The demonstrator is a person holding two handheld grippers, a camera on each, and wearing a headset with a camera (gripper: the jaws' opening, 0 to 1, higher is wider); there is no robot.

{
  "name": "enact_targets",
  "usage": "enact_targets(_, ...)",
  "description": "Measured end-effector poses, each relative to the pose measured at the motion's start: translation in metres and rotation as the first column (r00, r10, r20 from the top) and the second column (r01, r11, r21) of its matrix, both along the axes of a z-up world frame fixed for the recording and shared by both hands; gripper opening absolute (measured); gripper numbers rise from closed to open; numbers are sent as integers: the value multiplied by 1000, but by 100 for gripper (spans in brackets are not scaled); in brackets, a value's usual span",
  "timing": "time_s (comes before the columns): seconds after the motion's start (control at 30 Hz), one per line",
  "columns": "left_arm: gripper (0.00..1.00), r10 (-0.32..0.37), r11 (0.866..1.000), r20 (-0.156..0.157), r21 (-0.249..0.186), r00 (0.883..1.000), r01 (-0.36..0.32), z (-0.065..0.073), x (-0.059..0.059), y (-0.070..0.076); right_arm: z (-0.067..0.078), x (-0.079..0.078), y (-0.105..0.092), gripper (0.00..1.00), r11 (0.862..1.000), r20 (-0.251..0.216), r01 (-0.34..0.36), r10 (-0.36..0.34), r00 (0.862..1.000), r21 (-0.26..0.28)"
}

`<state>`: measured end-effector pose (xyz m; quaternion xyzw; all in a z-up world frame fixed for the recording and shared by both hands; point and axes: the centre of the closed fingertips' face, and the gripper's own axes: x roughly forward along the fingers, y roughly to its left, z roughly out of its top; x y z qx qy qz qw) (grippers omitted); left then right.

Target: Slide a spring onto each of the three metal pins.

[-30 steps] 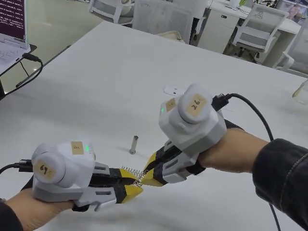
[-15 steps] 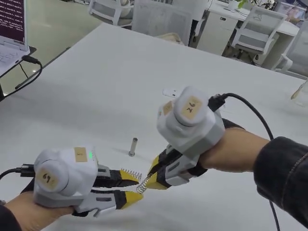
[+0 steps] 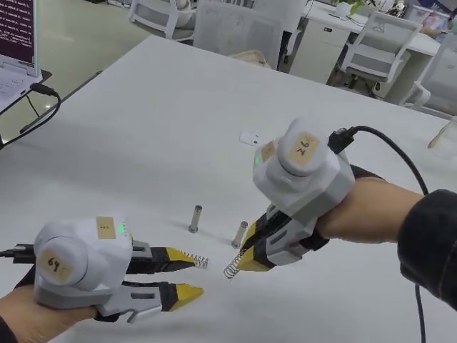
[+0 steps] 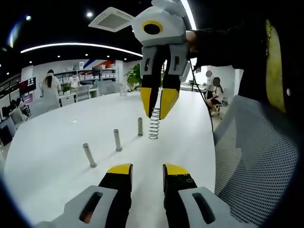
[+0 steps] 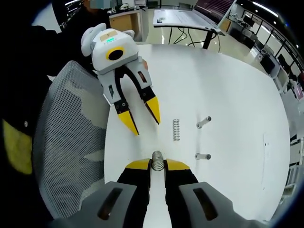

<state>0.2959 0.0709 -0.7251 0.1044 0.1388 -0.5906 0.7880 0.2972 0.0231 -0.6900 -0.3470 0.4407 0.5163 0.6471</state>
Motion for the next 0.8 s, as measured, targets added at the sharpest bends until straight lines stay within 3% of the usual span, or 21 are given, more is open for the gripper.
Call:
enact_targets(0.33,36,58,998,-17,-16,998,-58,2,7,12,19,19,-23,8,999,35,42,-41,999,-26)
enact_targets(0.8,55,134,991,-20,-28,991,-134,1,14,28,32,33,-28,8,997,48,28,-24,999,-73)
